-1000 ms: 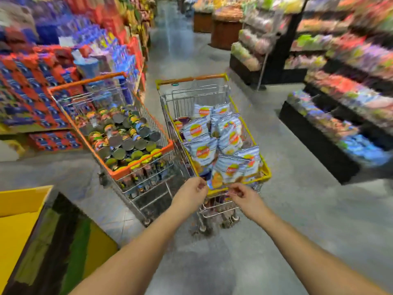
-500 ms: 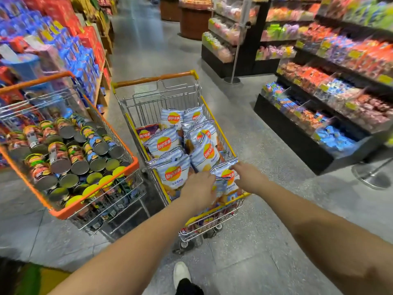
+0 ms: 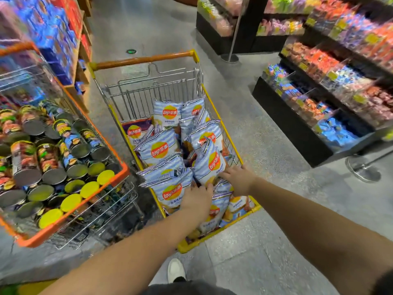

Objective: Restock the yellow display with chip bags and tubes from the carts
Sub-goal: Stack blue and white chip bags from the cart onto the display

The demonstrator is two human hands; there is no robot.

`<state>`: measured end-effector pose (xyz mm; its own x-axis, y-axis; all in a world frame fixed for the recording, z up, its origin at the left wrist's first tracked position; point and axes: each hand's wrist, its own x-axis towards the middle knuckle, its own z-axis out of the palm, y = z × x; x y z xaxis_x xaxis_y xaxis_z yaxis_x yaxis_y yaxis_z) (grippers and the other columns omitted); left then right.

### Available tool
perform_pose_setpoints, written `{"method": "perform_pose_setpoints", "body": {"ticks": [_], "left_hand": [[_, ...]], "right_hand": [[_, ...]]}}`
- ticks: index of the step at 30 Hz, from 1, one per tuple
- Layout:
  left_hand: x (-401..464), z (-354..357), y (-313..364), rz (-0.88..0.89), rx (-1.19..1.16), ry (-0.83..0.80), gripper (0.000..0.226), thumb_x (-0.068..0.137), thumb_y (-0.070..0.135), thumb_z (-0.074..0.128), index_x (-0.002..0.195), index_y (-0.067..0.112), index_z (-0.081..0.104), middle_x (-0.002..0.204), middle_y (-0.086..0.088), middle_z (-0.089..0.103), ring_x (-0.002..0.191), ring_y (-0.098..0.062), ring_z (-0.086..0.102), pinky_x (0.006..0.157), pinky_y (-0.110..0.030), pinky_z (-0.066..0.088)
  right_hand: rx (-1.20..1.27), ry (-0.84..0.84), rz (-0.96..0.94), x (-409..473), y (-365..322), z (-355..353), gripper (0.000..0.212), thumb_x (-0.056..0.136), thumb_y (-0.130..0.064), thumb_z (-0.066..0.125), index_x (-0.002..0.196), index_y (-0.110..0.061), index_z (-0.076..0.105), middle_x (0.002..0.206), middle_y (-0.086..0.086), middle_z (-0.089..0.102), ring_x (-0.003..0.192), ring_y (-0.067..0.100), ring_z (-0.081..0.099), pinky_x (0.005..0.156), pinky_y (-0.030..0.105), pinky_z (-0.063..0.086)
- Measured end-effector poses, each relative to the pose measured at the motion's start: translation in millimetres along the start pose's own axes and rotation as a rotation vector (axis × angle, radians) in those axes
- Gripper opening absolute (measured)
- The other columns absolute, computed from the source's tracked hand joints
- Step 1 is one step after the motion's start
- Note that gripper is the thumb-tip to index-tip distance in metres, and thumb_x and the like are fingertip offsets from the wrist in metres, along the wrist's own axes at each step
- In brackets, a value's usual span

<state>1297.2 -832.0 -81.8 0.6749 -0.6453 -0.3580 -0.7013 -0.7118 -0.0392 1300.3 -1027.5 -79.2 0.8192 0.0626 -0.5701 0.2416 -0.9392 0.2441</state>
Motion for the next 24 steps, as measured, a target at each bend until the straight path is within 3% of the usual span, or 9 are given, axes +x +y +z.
{"method": "perform_pose_setpoints", "body": {"ticks": [4, 8, 11, 13, 17, 20, 22, 24], "left_hand": [[-0.3, 0.4, 2.6, -0.057, -0.073, -0.16, 0.056, 0.09, 0.027, 0.059, 0.14, 0.018, 0.036, 0.132, -0.011, 0.045, 0.12, -0.031, 0.046, 0.093, -0.047, 0.039], [-11.2, 19.0, 9.1, -0.083, -0.04, -0.204, 0.08, 0.082, 0.054, 0.067, 0.145, 0.021, 0.031, 0.151, -0.014, 0.023, 0.139, -0.036, 0.025, 0.096, -0.049, 0.038], [-26.2, 19.9, 12.6, -0.097, -0.067, -0.125, 0.049, 0.09, 0.029, 0.062, 0.134, 0.016, 0.043, 0.126, -0.012, 0.053, 0.112, -0.032, 0.054, 0.078, -0.041, 0.045], [-37.8, 14.1, 15.4, -0.12, -0.066, -0.065, 0.032, 0.093, 0.02, 0.057, 0.124, 0.016, 0.049, 0.105, -0.008, 0.062, 0.095, -0.03, 0.06, 0.063, -0.035, 0.041], [-64.6, -5.3, 23.4, -0.235, -0.082, 0.041, 0.036, 0.092, 0.017, 0.054, 0.127, 0.02, 0.047, 0.089, -0.006, 0.063, 0.072, -0.028, 0.06, 0.045, -0.03, 0.032], [-90.9, -29.6, 25.8, -0.333, -0.145, 0.08, 0.035, 0.093, 0.017, 0.05, 0.128, 0.021, 0.047, 0.085, -0.005, 0.059, 0.071, -0.027, 0.058, 0.046, -0.031, 0.04], [-106.7, -49.3, 22.3, -0.388, -0.203, 0.134, 0.027, 0.095, 0.028, 0.053, 0.119, 0.018, 0.049, 0.095, -0.006, 0.062, 0.084, -0.03, 0.062, 0.057, -0.035, 0.048], [-128.7, -69.2, 19.4, -0.44, -0.239, 0.195, 0.019, 0.095, 0.033, 0.053, 0.108, 0.021, 0.047, 0.105, -0.006, 0.063, 0.092, -0.03, 0.061, 0.061, -0.035, 0.045]], "right_hand": [[-0.154, -0.045, -0.102, -2.3, 5.1, -5.9, 0.073, 0.083, -0.048, 0.066, 0.145, -0.024, 0.035, 0.139, 0.011, 0.041, 0.129, 0.032, 0.041, 0.105, 0.049, 0.031], [-0.117, 0.025, -0.169, -12.9, 7.2, 5.5, 0.061, 0.083, -0.046, 0.064, 0.136, -0.021, 0.048, 0.132, 0.008, 0.045, 0.123, 0.03, 0.041, 0.102, 0.042, 0.034], [0.032, -0.022, -0.132, -23.0, 4.2, 14.9, 0.069, 0.079, -0.042, 0.071, 0.138, -0.021, 0.043, 0.131, 0.009, 0.051, 0.119, 0.031, 0.05, 0.093, 0.039, 0.045], [0.113, -0.041, -0.068, -31.8, 2.7, 20.4, 0.074, 0.079, -0.041, 0.073, 0.141, -0.024, 0.037, 0.124, 0.009, 0.059, 0.111, 0.032, 0.058, 0.083, 0.037, 0.048], [0.186, 0.066, 0.011, -57.8, 11.6, 14.5, 0.065, 0.08, -0.04, 0.072, 0.137, -0.03, 0.041, 0.122, 0.005, 0.062, 0.106, 0.029, 0.061, 0.08, 0.037, 0.053], [0.196, 0.165, 0.004, -87.6, 25.9, -8.2, 0.064, 0.074, -0.05, 0.07, 0.132, -0.038, 0.045, 0.116, 0.001, 0.064, 0.1, 0.026, 0.063, 0.079, 0.036, 0.055], [0.181, 0.212, -0.01, -106.5, 33.3, -34.0, 0.068, 0.076, -0.056, 0.068, 0.137, -0.033, 0.046, 0.118, 0.004, 0.064, 0.105, 0.027, 0.061, 0.082, 0.035, 0.053], [0.146, 0.273, -0.036, -131.9, 35.0, -62.9, 0.071, 0.078, -0.062, 0.066, 0.138, -0.028, 0.047, 0.123, 0.006, 0.062, 0.111, 0.028, 0.059, 0.084, 0.032, 0.047]]}}
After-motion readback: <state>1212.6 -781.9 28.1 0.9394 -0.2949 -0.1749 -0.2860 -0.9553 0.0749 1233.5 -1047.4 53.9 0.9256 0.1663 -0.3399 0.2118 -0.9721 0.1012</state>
